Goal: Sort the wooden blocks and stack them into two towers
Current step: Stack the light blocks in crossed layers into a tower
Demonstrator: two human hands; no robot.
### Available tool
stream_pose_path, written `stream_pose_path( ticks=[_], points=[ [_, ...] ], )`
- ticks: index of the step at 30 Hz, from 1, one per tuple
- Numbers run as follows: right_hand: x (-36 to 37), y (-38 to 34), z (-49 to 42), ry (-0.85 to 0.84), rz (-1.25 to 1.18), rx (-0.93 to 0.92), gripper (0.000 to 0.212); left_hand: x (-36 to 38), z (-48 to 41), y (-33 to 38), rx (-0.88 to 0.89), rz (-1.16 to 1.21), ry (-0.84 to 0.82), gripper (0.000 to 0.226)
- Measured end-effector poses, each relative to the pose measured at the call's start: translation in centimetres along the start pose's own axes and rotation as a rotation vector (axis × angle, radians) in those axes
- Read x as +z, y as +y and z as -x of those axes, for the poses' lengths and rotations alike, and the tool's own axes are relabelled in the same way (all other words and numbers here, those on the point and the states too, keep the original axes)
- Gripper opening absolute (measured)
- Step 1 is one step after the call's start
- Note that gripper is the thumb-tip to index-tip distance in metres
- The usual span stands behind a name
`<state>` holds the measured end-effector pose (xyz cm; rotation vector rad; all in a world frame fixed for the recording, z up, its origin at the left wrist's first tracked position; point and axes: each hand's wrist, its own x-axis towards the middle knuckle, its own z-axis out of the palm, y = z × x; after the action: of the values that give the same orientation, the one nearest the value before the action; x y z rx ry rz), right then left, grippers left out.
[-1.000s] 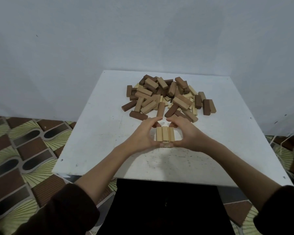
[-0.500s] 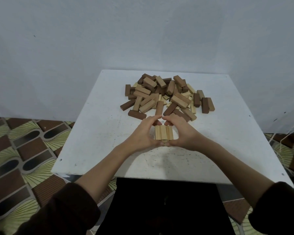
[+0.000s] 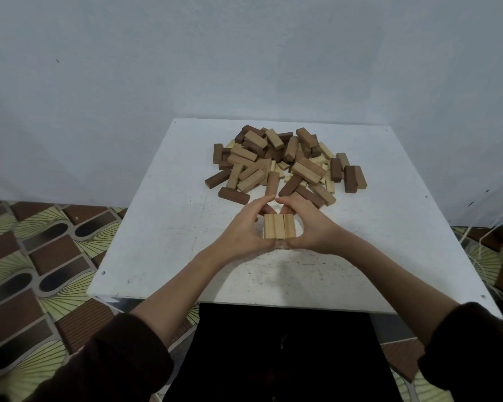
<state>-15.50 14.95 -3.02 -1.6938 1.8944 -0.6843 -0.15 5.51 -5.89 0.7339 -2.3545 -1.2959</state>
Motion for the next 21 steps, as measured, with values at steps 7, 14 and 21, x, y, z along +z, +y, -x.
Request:
stream_pose_path(
  ticks=[7, 14, 21],
  points=[
    [0.1, 0.3, -0.3, -0.025, -0.078, 0.033, 0.084, 0.1, 0.2, 0.2, -0.051, 0.084, -0.021, 0.09],
    [0.8, 1.3, 0.6, 0.006, -0.206, 0.099, 0.106, 0.9, 1.4, 0.2, -0.117, 0.018, 0.015, 0.116],
    [3.9, 0.8, 1.9, 0.17, -0.235, 0.141, 0.103, 2.3, 2.0, -0.1, -0.122, -0.087, 0.018, 0.109]
  ],
)
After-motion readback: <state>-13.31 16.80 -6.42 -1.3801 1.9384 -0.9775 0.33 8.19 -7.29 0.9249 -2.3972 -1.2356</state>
